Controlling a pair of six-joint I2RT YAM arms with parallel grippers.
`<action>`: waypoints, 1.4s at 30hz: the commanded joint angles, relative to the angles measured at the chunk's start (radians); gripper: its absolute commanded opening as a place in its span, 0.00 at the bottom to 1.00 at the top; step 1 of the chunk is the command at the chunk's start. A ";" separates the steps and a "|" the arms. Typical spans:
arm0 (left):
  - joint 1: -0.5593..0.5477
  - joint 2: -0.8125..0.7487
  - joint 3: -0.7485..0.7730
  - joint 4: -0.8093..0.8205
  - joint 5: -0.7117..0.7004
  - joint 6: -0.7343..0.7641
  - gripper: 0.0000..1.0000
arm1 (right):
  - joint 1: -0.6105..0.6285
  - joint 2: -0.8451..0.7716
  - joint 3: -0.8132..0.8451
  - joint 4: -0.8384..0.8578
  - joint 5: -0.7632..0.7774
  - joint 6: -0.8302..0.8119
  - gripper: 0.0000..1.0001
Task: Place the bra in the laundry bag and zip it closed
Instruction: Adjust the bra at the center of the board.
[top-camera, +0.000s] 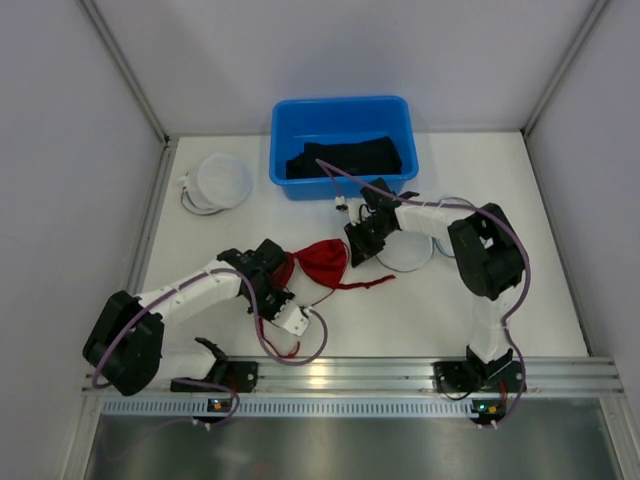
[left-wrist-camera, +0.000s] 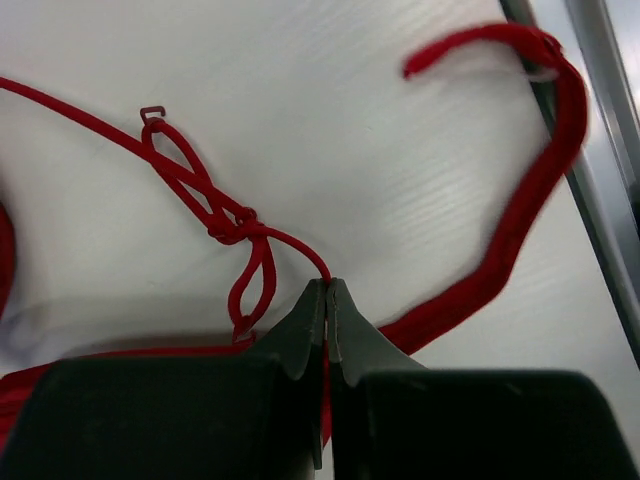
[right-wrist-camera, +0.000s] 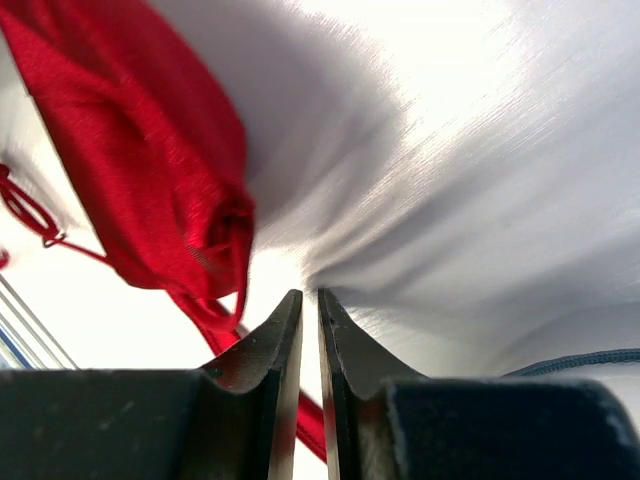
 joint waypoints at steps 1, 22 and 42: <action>0.001 -0.070 -0.018 -0.153 0.014 0.231 0.00 | 0.006 0.057 -0.003 -0.029 0.143 -0.055 0.13; 0.083 0.047 0.158 -0.070 0.211 -0.132 0.16 | 0.057 -0.389 -0.292 0.294 -0.377 -0.178 0.48; 0.298 0.223 0.290 -0.073 0.336 -0.765 0.24 | 0.210 -0.724 -0.445 0.241 -0.043 -0.876 0.42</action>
